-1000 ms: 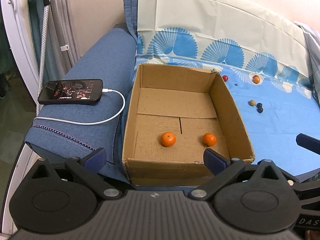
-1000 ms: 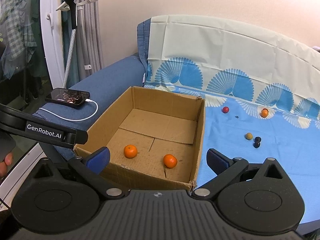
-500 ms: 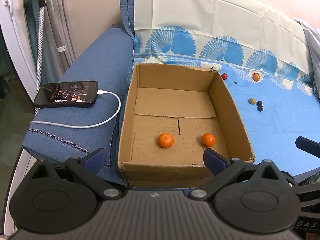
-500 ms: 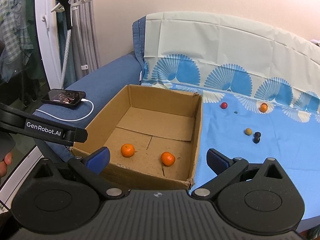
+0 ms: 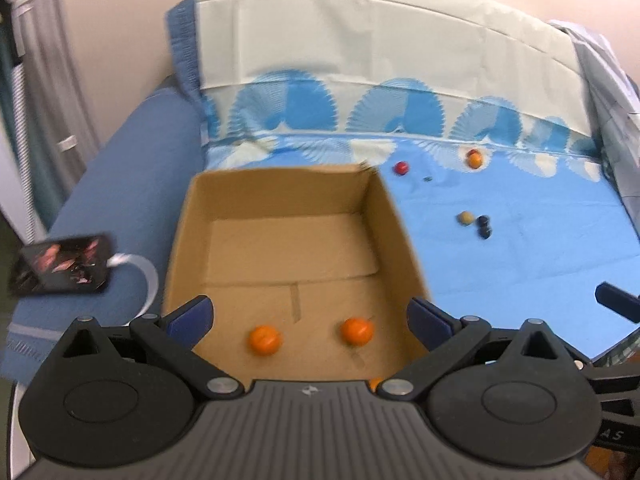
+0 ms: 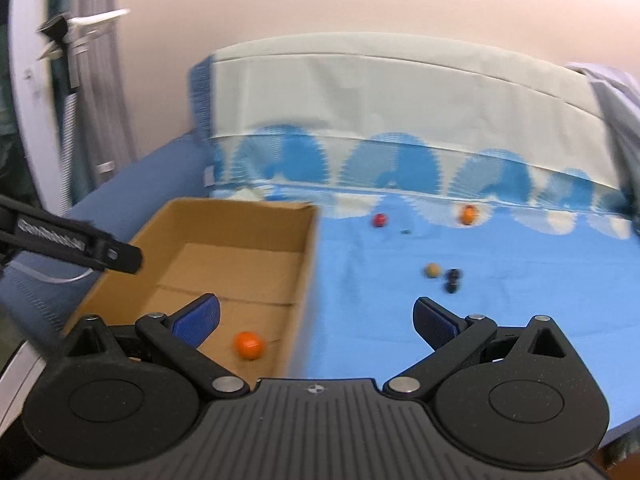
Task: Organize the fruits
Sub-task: 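Move both open tools from the box toward the loose fruits on the sheet, then close left tool on the red fruit while right tool closes on a dark plum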
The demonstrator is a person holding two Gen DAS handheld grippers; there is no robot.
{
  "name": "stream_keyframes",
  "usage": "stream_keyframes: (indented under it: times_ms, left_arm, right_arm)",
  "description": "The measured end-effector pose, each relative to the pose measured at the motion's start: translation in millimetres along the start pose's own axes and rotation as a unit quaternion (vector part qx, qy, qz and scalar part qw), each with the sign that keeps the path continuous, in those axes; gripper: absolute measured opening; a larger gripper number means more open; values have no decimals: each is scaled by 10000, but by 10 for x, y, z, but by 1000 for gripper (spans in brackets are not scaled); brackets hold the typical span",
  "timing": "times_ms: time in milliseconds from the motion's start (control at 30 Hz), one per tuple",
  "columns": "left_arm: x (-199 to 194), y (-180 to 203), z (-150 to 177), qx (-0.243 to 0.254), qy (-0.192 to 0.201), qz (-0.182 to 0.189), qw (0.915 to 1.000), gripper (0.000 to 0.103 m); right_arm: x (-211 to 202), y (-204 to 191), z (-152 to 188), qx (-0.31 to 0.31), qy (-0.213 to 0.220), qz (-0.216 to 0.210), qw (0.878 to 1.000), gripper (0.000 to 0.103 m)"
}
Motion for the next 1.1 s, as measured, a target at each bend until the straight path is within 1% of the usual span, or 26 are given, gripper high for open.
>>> stream_keyframes:
  times_ms: [200, 333, 400, 533, 600, 633, 700, 800, 900, 1033, 1100]
  left_arm:
    - [534, 486, -626, 93, -85, 306, 9995, 103]
    - [1085, 830, -1112, 138, -141, 435, 9989, 103]
    - [1422, 960, -1338, 91, -231, 455, 9987, 103]
    - [2285, 1167, -1789, -145, -582, 528, 9968, 103]
    - [2653, 1247, -1966, -196, -640, 541, 9963, 103]
    - [2853, 1294, -2053, -199, -625, 489, 9966, 103]
    - [3205, 1365, -2185, -102, -598, 395, 9974, 103]
    - [3751, 1445, -2331, 30, -535, 216, 9983, 103]
    - [4242, 1485, -2390, 96, -766, 283, 9966, 103]
    - [4695, 1529, -2390, 193, -900, 172, 9956, 103]
    - [4864, 1530, -2388, 204, -955, 75, 9952, 103]
  right_arm:
    - [404, 746, -156, 378, 103, 616, 9973, 102]
    - [864, 1240, -216, 715, 52, 952, 9929, 102]
    - [1124, 1442, -221, 906, -17, 1061, 9902, 102]
    - [1715, 1787, -205, 1205, -149, 1201, 9853, 102]
    - [2018, 1917, -173, 1295, -195, 1248, 9835, 102]
    - [2189, 1975, -157, 1334, -230, 1266, 9827, 102]
    - [2495, 2047, -125, 1369, -295, 1283, 9818, 102]
    - [2958, 2076, -71, 1197, -414, 1282, 9836, 102]
    - [3337, 2060, -8, 950, -562, 1212, 9865, 102]
    - [3667, 2052, 81, 900, -803, 1170, 9858, 102]
    - [3723, 2026, 109, 760, -677, 1248, 9869, 102]
Point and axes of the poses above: each gripper's, at about its wrist camera, not at the fingertips, and x roughly the way its jaws point, y to its right, z to its underside, the point moved 2 cm from there along x, roughly the way its jaws point, and after that the axes turned 9 degrees about x, right-handed, at the moved point
